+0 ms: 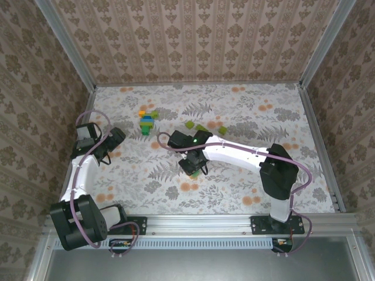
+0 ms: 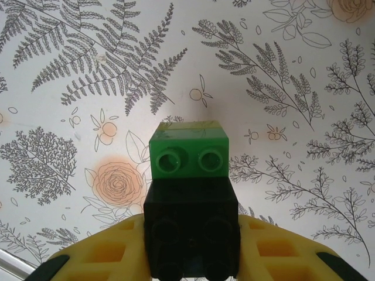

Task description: Assemble a carrot with lego

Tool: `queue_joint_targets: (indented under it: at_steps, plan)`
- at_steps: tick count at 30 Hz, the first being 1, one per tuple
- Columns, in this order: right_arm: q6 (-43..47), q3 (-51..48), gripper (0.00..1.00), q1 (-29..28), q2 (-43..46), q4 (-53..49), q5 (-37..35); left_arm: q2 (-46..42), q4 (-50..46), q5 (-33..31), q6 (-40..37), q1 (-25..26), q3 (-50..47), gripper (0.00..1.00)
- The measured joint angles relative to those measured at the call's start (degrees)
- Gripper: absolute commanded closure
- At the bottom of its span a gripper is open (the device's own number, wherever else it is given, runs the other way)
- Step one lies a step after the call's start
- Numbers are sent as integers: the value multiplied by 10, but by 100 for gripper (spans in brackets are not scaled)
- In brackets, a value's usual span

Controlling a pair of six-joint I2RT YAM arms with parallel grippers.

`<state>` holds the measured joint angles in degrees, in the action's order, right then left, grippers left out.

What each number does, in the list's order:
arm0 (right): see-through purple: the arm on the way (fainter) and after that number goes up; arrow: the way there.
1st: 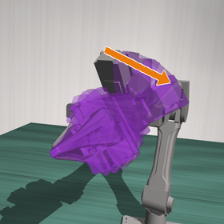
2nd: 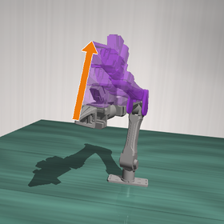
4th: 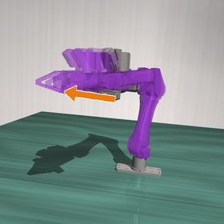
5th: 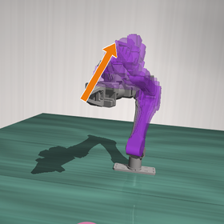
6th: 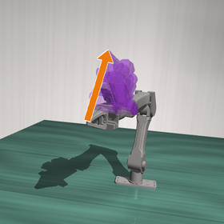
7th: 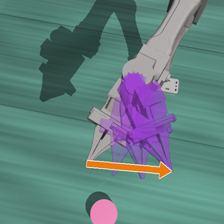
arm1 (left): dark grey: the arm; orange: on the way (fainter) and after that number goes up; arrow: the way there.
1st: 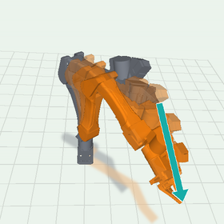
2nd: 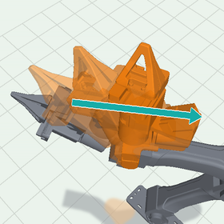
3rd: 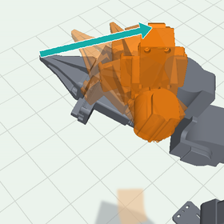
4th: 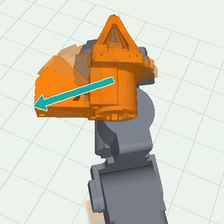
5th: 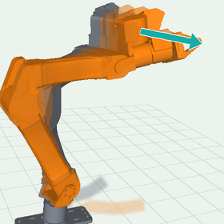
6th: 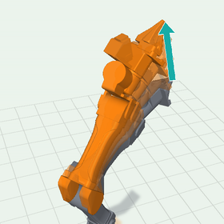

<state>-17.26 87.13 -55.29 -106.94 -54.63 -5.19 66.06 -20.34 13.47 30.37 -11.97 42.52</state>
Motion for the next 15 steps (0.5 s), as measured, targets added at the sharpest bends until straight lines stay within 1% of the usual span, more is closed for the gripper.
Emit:
queue_joint_targets:
  at_steps: [7,10,15]
  plan:
    - [39,40,79,0,-1,-37,-9,0,0,0,0,0,0,0]
    - [54,53,79,0,0,-34,-8,0,0,0,-1,0,0,0]
    - [78,46,78,0,0,-13,9,0,-1,0,-2,0,0,0]
